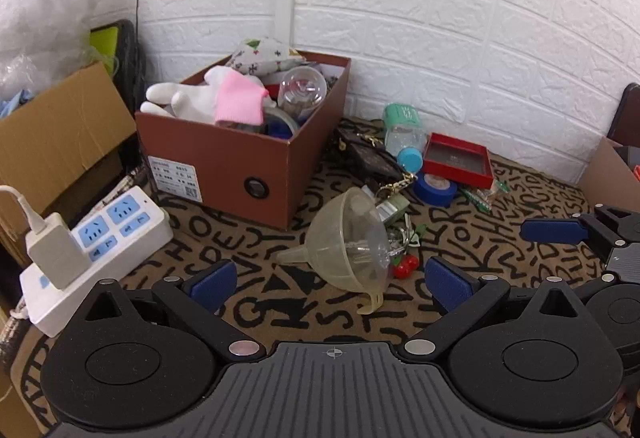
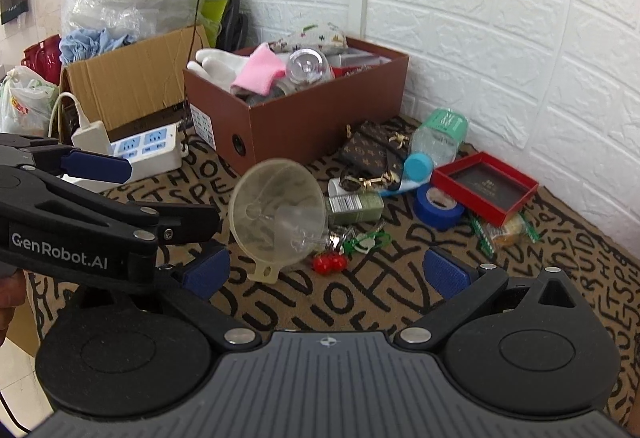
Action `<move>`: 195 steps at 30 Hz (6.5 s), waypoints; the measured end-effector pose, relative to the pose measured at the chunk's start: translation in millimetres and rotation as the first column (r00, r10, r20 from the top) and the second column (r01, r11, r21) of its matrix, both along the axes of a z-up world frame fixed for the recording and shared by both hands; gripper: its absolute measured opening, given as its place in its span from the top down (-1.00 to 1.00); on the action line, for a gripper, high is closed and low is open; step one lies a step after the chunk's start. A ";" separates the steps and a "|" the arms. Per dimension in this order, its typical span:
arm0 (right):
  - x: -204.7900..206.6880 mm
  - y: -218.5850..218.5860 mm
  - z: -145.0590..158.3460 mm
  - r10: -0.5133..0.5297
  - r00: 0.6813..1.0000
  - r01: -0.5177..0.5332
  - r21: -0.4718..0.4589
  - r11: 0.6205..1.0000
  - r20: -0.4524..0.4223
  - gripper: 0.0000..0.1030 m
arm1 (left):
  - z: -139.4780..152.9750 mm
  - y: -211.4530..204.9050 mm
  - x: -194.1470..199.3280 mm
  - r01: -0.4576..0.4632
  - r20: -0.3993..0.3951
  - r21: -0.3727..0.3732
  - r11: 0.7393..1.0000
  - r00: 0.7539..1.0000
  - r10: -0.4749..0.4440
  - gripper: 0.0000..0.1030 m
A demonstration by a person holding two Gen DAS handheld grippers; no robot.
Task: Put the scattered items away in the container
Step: 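Reach the left tool to the clear funnel and grasp its rim, then hold the funnel in the left tool while the right tool grasps the clear plastic packet, then carry the funnel and packet in both tools over the brown box, then open the left tool over the box while the right tool releases the packet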
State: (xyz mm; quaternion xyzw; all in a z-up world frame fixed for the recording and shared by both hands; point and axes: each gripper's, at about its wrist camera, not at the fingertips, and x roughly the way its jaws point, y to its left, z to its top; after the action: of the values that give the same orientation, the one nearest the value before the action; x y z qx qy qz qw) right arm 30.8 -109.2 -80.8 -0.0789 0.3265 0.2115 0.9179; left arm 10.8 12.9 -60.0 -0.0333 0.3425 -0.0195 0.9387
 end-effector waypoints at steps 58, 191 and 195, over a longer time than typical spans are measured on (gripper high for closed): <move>53.7 12.0 -46.6 0.066 0.995 -0.065 0.013 0.998 -0.073 0.32 | -65.7 55.4 54.2 -0.058 -0.132 -0.125 0.990 0.990 0.041 0.42; 274.7 83.8 12.7 0.068 0.997 -0.065 0.106 0.992 -0.024 0.84 | 15.5 133.9 269.3 -0.074 -0.013 -0.123 0.990 0.997 0.073 0.64; 262.7 80.1 25.0 0.077 0.997 -0.077 0.092 0.993 0.008 0.16 | 14.9 130.4 267.1 -0.061 -0.015 -0.094 0.994 0.998 0.060 0.29</move>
State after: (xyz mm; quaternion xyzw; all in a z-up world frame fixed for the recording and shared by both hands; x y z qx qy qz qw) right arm 293.5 -29.1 -55.8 -0.0494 0.3110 0.2614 0.9124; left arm 277.9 143.3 -45.1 -0.0879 0.3460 -0.0069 0.9341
